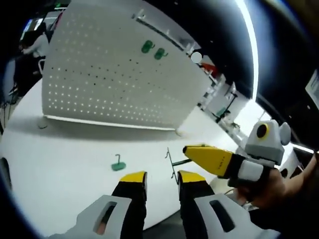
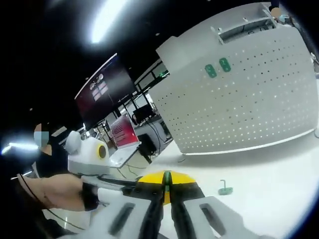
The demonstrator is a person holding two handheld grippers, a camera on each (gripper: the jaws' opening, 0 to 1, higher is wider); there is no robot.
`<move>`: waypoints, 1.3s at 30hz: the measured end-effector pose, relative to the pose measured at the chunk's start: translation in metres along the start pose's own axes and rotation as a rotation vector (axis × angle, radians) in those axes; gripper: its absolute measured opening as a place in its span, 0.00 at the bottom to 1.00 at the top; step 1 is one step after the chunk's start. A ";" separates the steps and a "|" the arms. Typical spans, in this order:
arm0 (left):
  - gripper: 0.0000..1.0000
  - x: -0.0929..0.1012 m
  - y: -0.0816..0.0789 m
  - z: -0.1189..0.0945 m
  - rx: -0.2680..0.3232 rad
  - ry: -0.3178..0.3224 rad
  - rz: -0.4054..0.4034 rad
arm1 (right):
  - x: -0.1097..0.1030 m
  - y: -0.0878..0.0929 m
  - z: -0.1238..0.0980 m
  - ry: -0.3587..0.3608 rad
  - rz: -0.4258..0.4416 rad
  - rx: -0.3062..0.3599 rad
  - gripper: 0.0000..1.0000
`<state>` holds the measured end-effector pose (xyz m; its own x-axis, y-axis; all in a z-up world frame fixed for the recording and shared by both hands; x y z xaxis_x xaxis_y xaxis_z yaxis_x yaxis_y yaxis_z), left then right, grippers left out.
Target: Insert the hook assembly into the mounting plate slot until the hook locks in place.
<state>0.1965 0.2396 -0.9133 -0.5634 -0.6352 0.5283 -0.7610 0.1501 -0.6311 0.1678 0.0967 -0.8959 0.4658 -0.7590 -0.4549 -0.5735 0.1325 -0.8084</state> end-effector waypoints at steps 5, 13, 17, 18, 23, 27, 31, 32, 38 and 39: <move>0.13 0.003 0.001 0.001 -0.001 0.031 -0.015 | -0.003 0.000 0.001 -0.007 -0.015 0.005 0.00; 0.04 0.004 0.006 0.002 -0.011 0.124 -0.163 | -0.009 0.001 -0.001 -0.009 -0.049 0.009 0.00; 0.02 0.001 0.006 -0.001 0.010 0.127 -0.186 | -0.014 0.000 0.000 -0.007 -0.095 0.009 0.00; 0.02 0.002 0.006 -0.001 0.014 0.119 -0.174 | -0.015 -0.001 0.001 -0.005 -0.102 0.008 0.00; 0.01 -0.002 0.002 -0.006 -0.053 0.005 -0.061 | -0.011 0.004 0.006 -0.031 -0.099 -0.023 0.00; 0.01 0.001 -0.008 -0.013 -0.031 -0.053 0.046 | -0.013 -0.003 0.002 -0.042 -0.102 -0.001 0.01; 0.01 0.001 -0.021 -0.021 0.041 -0.094 0.124 | -0.017 -0.015 -0.002 -0.087 -0.079 0.020 0.05; 0.01 0.002 -0.023 -0.022 0.056 -0.110 0.163 | -0.017 -0.016 -0.003 -0.089 -0.069 0.024 0.07; 0.01 0.009 -0.034 -0.029 0.110 -0.238 0.385 | -0.012 -0.018 -0.004 -0.083 -0.053 0.045 0.07; 0.01 0.011 -0.034 -0.029 0.112 -0.241 0.397 | -0.013 -0.018 -0.004 -0.087 -0.050 0.047 0.07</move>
<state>0.2075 0.2493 -0.8696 -0.7027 -0.7050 0.0957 -0.4556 0.3425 -0.8217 0.1698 0.1017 -0.8737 0.5508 -0.7077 -0.4426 -0.5168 0.1273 -0.8466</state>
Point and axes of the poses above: the point that each gripper's makers call its tool centre point, and the gripper's own axes: z roughly forward along the fingers, x roughly to its right, y roughly out of its underside, the point moved 10 cm from there along -z, roughly backward along the fingers, and after that the axes turned 13 degrees about -x, right-handed, at the moved point
